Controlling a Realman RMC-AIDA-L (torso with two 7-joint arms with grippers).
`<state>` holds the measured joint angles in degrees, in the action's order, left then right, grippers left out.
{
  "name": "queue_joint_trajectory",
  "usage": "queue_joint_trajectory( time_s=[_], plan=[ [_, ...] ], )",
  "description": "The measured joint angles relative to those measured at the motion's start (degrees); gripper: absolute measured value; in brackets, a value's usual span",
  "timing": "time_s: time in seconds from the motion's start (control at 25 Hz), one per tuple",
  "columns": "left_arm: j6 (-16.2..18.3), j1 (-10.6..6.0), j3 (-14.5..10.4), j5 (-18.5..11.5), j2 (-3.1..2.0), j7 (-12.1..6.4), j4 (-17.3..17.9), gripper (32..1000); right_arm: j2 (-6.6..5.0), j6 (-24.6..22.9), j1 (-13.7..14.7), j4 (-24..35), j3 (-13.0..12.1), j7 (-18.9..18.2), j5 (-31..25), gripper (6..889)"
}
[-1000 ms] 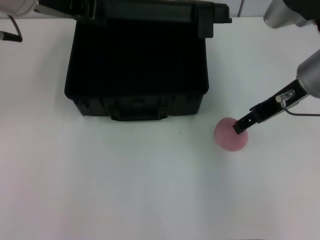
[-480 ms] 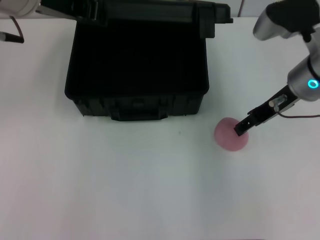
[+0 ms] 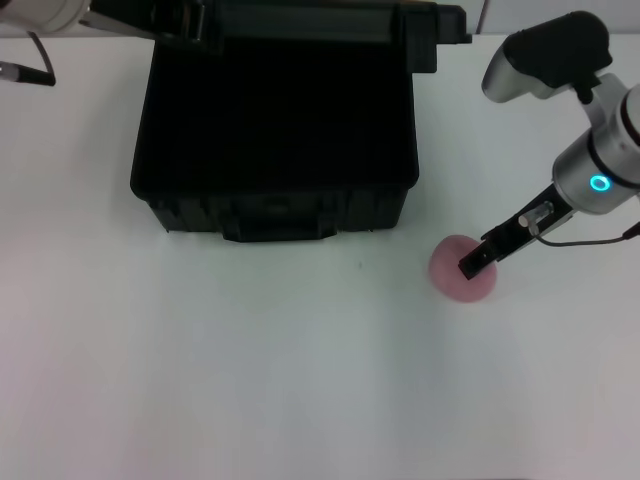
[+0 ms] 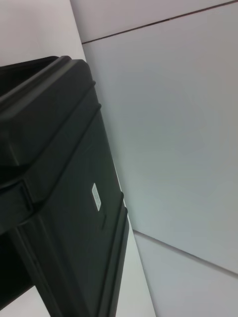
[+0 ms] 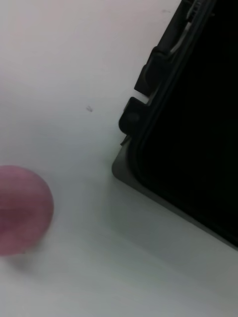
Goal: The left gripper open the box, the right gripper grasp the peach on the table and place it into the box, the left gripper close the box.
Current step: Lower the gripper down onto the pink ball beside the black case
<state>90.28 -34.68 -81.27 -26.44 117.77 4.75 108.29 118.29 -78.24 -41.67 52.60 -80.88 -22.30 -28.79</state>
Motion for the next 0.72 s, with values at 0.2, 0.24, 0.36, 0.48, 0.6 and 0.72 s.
queue_joint_trajectory(
  time_s=[0.2, 0.24, 0.36, 0.48, 0.6, 0.72],
  plan=[
    [0.0, -0.03, -0.1, 0.0, 0.0, 0.06, 0.0, 373, 0.08, 3.1, -0.3, -2.6, -2.6, -0.2, -1.8, 817],
    [0.0, -0.03, -0.1, 0.0, 0.0, 0.06, 0.0, 373, 0.1, 3.8, -0.4, -3.2, -3.0, -0.2, -2.3, 817],
    [-0.1, -0.04, -0.1, -0.3, 0.0, 0.07, 0.0, 373, 0.15, 5.4, -0.8, -5.0, -3.2, -1.0, -3.2, 817],
    [-0.1, -0.04, -0.1, -0.4, 0.0, 0.07, 0.0, 373, 0.23, 7.1, -0.9, -6.5, -3.5, -1.4, -3.8, 815],
    [-0.2, -0.05, -0.1, -0.5, 0.0, 0.07, 0.0, 373, 0.27, 8.1, -0.9, -7.3, -3.9, -1.4, -3.9, 813],
    [-0.2, -0.04, -0.1, -0.5, 0.0, 0.07, 0.0, 373, 0.27, 8.6, -0.9, -7.7, -3.9, -1.4, -3.9, 814]
  ],
)
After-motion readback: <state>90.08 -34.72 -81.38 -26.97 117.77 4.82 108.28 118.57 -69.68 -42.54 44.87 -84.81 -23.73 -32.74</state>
